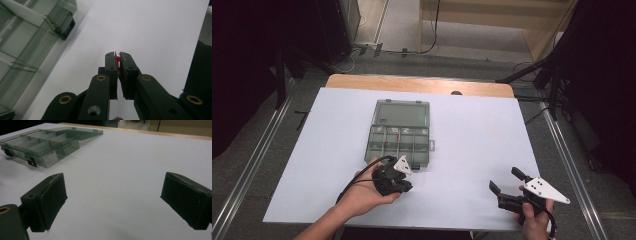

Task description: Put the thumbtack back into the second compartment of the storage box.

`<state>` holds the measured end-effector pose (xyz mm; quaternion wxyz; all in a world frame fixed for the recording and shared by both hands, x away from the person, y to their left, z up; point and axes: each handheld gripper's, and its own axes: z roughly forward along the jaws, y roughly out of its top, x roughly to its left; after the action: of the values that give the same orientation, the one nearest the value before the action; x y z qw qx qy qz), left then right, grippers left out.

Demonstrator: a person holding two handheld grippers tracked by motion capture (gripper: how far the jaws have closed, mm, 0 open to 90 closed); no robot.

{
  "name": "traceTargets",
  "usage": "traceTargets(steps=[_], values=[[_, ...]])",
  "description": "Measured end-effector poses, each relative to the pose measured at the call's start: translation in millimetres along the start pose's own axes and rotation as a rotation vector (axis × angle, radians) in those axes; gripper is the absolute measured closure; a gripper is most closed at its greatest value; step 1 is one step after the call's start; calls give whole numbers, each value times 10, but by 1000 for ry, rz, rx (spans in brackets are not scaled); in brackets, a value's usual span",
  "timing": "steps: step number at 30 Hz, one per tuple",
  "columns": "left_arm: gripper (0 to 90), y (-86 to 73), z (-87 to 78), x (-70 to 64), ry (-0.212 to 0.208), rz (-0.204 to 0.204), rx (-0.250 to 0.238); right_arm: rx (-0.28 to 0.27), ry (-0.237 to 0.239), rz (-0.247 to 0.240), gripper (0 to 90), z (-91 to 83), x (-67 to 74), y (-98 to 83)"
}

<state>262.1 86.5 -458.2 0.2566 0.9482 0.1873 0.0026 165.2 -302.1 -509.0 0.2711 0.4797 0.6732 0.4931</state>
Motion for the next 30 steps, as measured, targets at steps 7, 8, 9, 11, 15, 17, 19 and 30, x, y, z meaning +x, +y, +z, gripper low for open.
traceTargets(steps=[7, 8, 9, 11, 15, 17, 19, 30], values=[[851, 8, -45, 89, 3, -4, -5, -2, -3, 0, 61, -12, -6, 3], [851, 8, -46, 100, 6, -6, -6, -2, -4, 3, 61, -14, -5, 3], [851, 11, -48, 111, 8, -9, -8, -6, -4, 2, 61, -14, -8, 3], [851, 17, -60, 135, 13, -9, -8, -7, -4, 4, 61, -18, -9, 2], [851, 33, -94, 178, 23, -17, -16, -6, -4, 4, 60, -25, -17, 3], [851, 40, -112, 206, 24, -17, -19, -8, -3, 2, 60, -21, -17, 3], [851, 44, -126, 228, 26, -23, -23, -8, -2, 3, 60, -21, -15, 6], [851, 66, -200, 351, 48, -30, -29, -7, -2, -3, 61, -26, -20, 5]])
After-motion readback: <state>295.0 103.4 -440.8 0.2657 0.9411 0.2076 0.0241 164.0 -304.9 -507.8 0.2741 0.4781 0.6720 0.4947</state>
